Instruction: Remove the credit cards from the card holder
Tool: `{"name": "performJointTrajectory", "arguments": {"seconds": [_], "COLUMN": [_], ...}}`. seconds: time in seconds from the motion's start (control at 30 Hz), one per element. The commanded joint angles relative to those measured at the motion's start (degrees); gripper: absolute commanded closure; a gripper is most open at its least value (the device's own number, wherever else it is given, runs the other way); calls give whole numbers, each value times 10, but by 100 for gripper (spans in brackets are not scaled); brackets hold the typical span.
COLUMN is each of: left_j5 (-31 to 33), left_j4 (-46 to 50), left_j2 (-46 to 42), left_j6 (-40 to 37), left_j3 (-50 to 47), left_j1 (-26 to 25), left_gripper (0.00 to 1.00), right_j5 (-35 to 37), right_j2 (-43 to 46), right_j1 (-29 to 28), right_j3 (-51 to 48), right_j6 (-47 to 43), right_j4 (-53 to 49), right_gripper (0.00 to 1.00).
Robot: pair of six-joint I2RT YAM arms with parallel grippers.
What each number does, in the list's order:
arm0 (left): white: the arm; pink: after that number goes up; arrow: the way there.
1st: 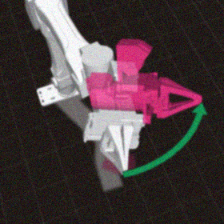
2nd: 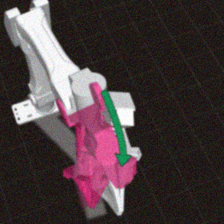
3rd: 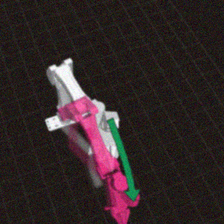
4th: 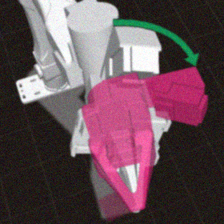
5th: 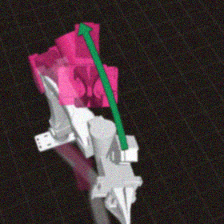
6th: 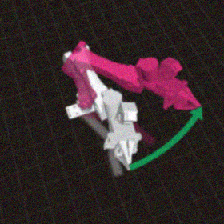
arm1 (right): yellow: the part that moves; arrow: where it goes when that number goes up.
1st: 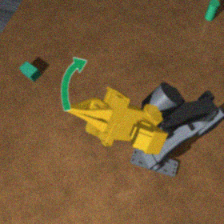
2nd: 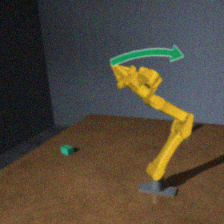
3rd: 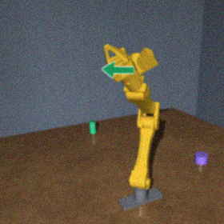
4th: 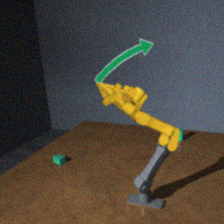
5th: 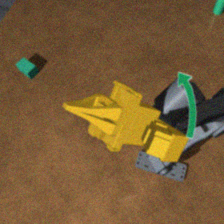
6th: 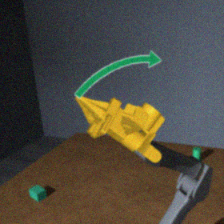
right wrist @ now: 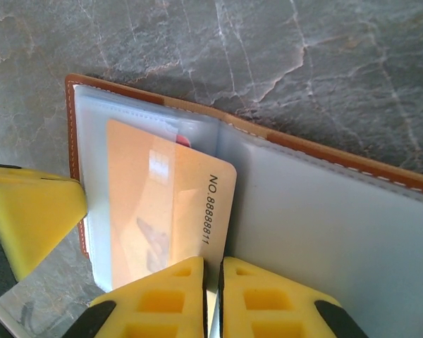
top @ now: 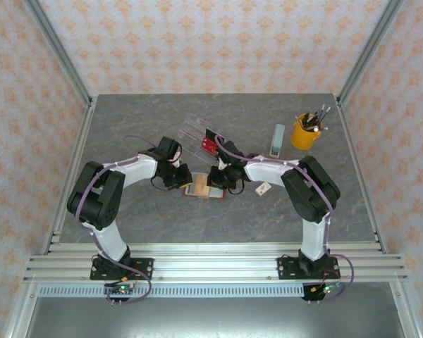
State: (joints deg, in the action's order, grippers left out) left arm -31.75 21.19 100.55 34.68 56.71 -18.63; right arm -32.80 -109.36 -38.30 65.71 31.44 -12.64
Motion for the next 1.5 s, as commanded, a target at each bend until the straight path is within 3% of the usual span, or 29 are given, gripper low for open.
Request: {"name": "performJointTrajectory", "arguments": {"seconds": [0.0, 0.27, 0.7, 0.87, 1.1, 1.47], "left_j5": [52, -13, 28, 42, 62, 69], "left_j4": [56, 19, 15, 19, 28, 29], "left_j2": [-33, -41, 21, 29, 32, 33], "left_j6": [-34, -37, -37, -37, -28, -14], "left_j3": [19, 30, 32, 19, 9, -3], "left_j1": [4, -15, -33, -33, -28, -21], "left_gripper": [85, 85, 87, 87, 87, 84], "right_j5": [10, 2, -17, -31, -22, -21], "right_j2": [6, -2, -15, -20, -8, 30], "right_j1": [-2, -2, -2, -2, 4, 32], "right_j3": [-15, -12, -19, -23, -35, -76], "right_j6": [0, 9, 27, 39, 40, 21], "right_j4": [-7, 14, 52, 76, 74, 53], "right_gripper": [88, 86, 75, 76, 85, 87]}}
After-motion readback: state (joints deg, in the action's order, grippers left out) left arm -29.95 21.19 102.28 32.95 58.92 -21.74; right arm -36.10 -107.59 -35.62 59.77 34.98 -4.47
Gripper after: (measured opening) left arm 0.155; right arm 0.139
